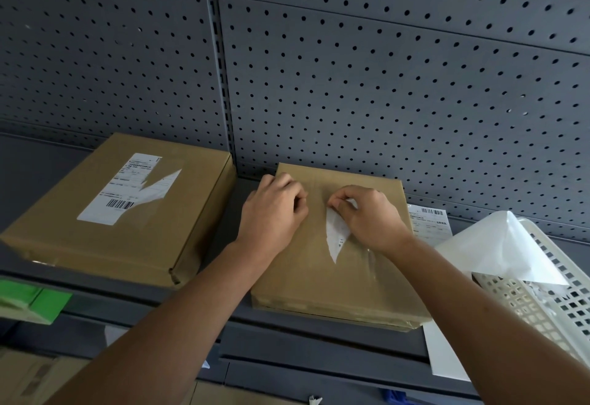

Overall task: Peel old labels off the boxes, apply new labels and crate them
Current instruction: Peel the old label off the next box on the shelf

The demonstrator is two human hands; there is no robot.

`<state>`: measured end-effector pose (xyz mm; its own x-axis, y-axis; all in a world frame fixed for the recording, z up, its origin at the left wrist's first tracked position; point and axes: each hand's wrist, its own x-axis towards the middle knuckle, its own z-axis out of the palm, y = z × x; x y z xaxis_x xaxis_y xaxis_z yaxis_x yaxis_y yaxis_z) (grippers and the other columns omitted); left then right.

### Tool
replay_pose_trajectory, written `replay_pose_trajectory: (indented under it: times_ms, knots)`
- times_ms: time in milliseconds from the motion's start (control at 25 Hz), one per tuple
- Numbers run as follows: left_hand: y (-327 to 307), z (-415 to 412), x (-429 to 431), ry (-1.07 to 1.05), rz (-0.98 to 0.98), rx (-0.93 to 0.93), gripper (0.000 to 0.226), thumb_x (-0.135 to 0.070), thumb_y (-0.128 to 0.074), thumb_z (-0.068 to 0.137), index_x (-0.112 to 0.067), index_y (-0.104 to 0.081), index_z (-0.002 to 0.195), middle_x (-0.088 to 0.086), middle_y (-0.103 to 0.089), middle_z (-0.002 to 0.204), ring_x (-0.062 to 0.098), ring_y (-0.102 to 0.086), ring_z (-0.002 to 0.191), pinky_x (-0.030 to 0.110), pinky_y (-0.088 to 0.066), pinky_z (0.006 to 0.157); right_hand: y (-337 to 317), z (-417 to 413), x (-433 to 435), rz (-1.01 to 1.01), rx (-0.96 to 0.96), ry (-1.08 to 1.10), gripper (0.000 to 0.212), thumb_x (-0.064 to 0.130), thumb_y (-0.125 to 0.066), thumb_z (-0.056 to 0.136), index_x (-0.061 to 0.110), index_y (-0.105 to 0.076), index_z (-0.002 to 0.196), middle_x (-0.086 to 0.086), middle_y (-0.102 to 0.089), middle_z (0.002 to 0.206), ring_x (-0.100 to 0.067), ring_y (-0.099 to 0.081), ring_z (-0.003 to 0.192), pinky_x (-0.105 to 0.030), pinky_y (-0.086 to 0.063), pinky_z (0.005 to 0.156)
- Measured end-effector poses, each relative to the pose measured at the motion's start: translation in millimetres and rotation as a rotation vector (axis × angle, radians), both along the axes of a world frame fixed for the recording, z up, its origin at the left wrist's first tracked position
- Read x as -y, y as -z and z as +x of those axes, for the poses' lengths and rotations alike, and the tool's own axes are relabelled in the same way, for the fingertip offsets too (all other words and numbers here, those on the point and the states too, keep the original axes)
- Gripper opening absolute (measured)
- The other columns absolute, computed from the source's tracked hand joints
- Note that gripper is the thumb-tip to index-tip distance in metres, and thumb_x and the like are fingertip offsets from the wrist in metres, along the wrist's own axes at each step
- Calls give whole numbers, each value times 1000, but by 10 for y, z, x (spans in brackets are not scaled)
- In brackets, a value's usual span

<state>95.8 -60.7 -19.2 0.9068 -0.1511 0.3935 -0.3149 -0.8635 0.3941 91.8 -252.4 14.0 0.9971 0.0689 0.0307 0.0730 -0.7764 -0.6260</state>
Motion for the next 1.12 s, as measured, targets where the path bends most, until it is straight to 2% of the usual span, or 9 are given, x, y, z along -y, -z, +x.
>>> replay_pose_trajectory:
  times_ms: [160,360,560,720,920,1040,1120]
  knots:
    - [30,-1,-11,2,-5,9,13,-30,-61,95,-21,-69,101,-11,-60,106,13,-51,99,32,-49,69,-12,-6,-24,-76,-23,-21,16,27,-54,97,32,-69,91,20,-68,99,-6,-61,93,-30,-51,81]
    - [22,8,2,11,-6,17,12,-30,-61,95,-21,-69,99,-11,-59,105,13,-51,97,33,-50,68,21,-14,11,24,-3,7,16,29,-56,96,34,-69,90,25,-68,97,-1,-60,94,-27,-49,82]
    - [48,-2,-2,11,-12,21,11,-29,-62,95,-20,-69,97,-11,-60,104,14,-52,97,35,-51,68,15,-15,-22,-86,-1,-14,17,27,-55,97,32,-67,88,21,-67,97,-6,-60,92,-29,-49,78]
    - [22,10,3,9,-12,31,10,-29,-63,95,-20,-68,96,-11,-59,103,14,-52,96,34,-50,66,24,-13,26,69,-17,3,18,26,-55,96,33,-69,86,24,-69,94,-1,-61,94,-31,-51,85]
    - [33,3,-14,5,-3,25,12,-29,-62,95,-20,-69,100,-11,-60,106,14,-52,98,32,-49,67,14,-16,-26,-63,-9,-29,18,25,-54,97,32,-68,89,23,-67,94,-4,-60,93,-29,-50,82]
    - [19,-4,5,7,-5,18,12,-29,-62,95,-21,-69,100,-11,-59,106,13,-52,99,31,-48,67,39,1,52,50,-37,-30,21,24,-54,96,33,-69,85,25,-68,91,0,-61,93,-33,-52,86]
    - [9,3,6,4,-6,17,12,-29,-61,95,-21,-69,100,-11,-59,106,13,-51,99,32,-48,68,32,-10,31,67,-6,-16,19,27,-54,97,34,-69,87,26,-68,92,1,-61,94,-29,-51,84]
